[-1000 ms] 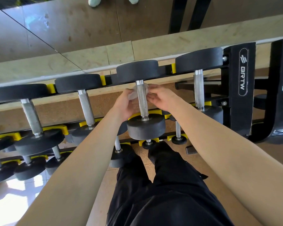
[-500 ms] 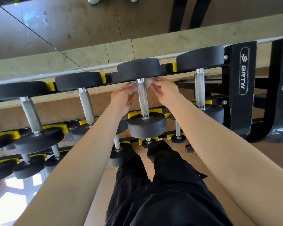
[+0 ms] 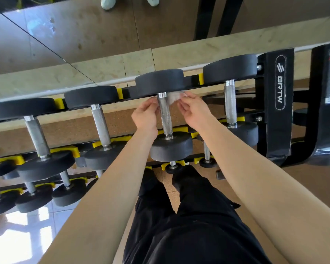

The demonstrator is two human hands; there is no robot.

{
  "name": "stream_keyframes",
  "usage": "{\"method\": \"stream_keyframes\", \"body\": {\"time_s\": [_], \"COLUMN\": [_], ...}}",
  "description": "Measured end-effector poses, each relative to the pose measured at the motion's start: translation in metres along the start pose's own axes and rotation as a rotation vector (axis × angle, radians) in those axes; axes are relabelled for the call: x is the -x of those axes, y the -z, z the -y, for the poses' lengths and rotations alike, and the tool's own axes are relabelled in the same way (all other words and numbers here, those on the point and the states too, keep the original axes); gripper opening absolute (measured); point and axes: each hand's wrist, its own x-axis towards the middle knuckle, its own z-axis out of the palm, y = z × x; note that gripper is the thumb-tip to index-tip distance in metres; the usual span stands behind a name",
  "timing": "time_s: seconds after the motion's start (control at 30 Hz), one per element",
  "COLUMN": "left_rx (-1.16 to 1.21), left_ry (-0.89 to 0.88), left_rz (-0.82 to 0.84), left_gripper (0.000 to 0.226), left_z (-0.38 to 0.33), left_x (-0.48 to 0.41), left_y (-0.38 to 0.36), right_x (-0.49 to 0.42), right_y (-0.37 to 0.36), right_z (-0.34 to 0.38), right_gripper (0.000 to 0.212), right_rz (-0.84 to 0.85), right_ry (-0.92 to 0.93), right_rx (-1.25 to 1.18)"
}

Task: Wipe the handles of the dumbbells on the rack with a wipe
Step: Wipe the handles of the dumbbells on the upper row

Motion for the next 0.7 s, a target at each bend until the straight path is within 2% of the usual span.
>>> {"method": "stream_keyframes", "body": {"time_s": [0.13,0.33,0.6,0.7], "left_rx": [-0.171,-0.139,-0.436,-0.44], "left_ry": [-0.02,-0.037,-0.048,-0.046], "left_rz": [-0.012,-0.067,0.07,-0.008], "left_gripper": [0.009,0.013,0.01,0.011], "left_z": [-0.001,0.004,0.012,0.005], "left_x": [-0.005,0.004,0.014,0.015], "left_y": [0.004,0.051,0.025,0.047], "right_x": [0.005,0.0,0.002,0.005], "right_y": [0.016,-0.007,0.035,0.022], "right_z": [0.0,-0.022,0.001,-0.018], "right_gripper": [0.028,0.022,0.017,0.015], "right_rz": [0.023,-0.029,-0.104,-0.029], "right_ry": [-0.003,0.08,0.152,0.151], "right_rx": [0.025,0.41,0.408,0.634]}}
